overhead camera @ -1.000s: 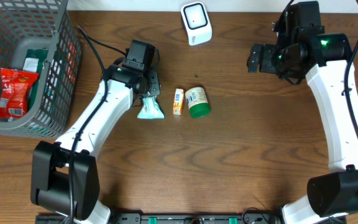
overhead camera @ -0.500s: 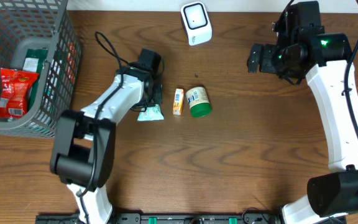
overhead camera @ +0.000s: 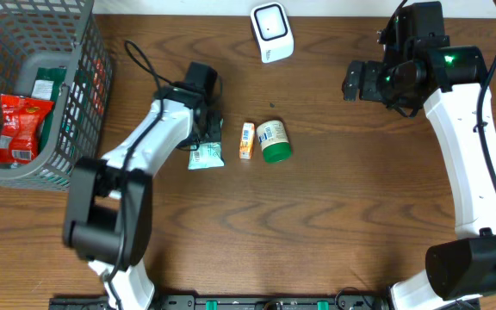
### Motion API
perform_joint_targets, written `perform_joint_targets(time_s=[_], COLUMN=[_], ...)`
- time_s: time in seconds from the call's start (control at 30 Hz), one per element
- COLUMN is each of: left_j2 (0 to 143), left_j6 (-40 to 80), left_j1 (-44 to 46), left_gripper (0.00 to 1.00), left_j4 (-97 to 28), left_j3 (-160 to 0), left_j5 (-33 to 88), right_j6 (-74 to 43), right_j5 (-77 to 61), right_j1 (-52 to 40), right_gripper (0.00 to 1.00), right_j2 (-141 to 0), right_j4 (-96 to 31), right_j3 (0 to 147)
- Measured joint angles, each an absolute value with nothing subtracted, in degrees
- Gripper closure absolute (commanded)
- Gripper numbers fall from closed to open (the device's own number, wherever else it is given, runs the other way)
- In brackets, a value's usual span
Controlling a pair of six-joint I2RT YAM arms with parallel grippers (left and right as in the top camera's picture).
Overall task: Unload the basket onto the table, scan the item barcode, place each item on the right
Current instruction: 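Lower the light-green packet onto the table and open the left gripper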
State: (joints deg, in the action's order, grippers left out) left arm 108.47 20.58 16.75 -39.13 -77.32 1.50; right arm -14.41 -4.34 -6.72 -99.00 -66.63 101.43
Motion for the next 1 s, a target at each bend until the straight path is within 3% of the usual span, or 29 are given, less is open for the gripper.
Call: perform_joint_targets(time_s=[0.1,0.13,0.2,0.27,0.7,0.73,0.77,0.83,1.0], left_j2=[103.35,102.17,101.41,102.0,113.75,114.72,115.09,114.78,112.86], left_j6=[20.58,20.62,20.8,20.82,22.52,22.48,22.09,20.64,17.28], left_j1=[16.71,16.71,16.71,16.71,16.99,17.04,17.06,17.1,17.02], left_gripper=[0.48,0.55,0.8,0.92,0.92,0.84,0.67,0.49,0.38], left_j4=[-38.15,-37.85,-36.88,-35.59,-32.25,-31.88,-31.59,-31.42,-32.25], left_j3=[-77.36,-77.43,-77.52,-77.43,-77.1,-77.1,-77.1,-77.14,-77.56], left_j5=[1.34,1.34,1.3,1.37,1.34,1.34,1.37,1.39,1.5], right_j6=[-14.41,-14.41,-14.41,-14.41,-14.41,-14.41,-14.41,-14.41,-14.41], right_j5=[-4.34,-4.34,-4.34,-4.34,-4.34,-4.34,-4.34,-4.34,-4.34], right_j1=[-6.72,-6.72,-6.72,-6.72,-6.72,-6.72,-6.72,-6.72,-6.72], right_gripper=[0.01,0.01,0.01,0.01,0.01,0.01,0.01,0.01,0.01], right_j2=[-99.0,-99.0,-99.0,-99.0,-99.0,-99.0,-99.0,-99.0,-99.0], right_j4=[-66.63,-66.63,-66.63,-66.61,-66.63,-66.63,-66.63,-66.63,-66.63], right_j3=[101.43,101.43,101.43,101.43,101.43,101.43,101.43,101.43,101.43])
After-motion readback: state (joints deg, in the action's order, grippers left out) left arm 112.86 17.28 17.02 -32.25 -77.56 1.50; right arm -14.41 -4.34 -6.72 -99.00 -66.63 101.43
